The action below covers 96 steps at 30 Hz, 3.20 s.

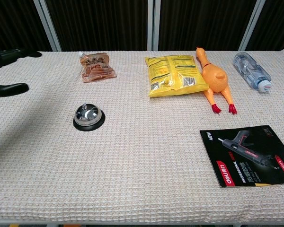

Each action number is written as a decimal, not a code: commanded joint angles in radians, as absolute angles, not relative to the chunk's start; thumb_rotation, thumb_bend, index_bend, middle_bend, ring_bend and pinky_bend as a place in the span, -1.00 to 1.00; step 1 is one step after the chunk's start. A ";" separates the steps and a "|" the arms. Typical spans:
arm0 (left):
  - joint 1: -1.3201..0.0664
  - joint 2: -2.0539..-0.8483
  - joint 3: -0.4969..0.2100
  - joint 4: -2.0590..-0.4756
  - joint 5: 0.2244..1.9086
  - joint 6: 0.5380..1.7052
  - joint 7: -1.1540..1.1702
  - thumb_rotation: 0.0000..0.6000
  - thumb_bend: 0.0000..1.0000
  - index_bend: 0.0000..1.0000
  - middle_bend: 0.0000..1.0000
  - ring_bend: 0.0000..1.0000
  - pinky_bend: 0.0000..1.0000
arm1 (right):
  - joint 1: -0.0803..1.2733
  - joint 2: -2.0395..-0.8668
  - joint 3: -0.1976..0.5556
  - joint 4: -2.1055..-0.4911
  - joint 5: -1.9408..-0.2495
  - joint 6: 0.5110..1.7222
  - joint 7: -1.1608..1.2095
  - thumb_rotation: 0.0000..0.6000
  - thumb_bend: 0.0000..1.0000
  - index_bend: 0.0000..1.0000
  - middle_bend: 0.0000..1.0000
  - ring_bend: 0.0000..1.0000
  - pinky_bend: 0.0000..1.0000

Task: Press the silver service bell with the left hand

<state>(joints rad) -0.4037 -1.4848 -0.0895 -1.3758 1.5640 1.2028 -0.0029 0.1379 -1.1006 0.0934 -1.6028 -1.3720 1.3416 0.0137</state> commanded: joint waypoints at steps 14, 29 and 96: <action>-0.575 -1.686 -0.113 -1.314 1.511 1.019 0.007 -0.79 -1.00 -0.94 -1.00 -1.00 -1.00 | 0.132 -1.091 0.097 -1.589 -1.359 1.335 0.056 1.00 -1.00 -1.00 -1.00 -1.00 -1.00; -0.601 -1.794 -0.093 -1.191 1.450 0.978 -0.040 -0.80 -1.00 -0.94 -1.00 -1.00 -1.00 | 0.165 -1.075 0.111 -1.622 -1.396 1.330 0.038 1.00 -1.00 -1.00 -1.00 -1.00 -1.00; -0.326 -1.481 -0.126 -1.265 1.378 1.417 0.058 -0.80 -1.00 -0.94 -1.00 -1.00 -1.00 | 0.193 -1.106 0.092 -1.568 -1.428 1.301 0.076 1.00 -1.00 -1.00 -1.00 -1.00 -1.00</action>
<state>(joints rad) -0.3659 -1.5377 -0.1435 -1.2299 1.3897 1.3892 0.0468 0.1834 -1.0953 0.0953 -1.5838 -1.4269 1.3181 0.0715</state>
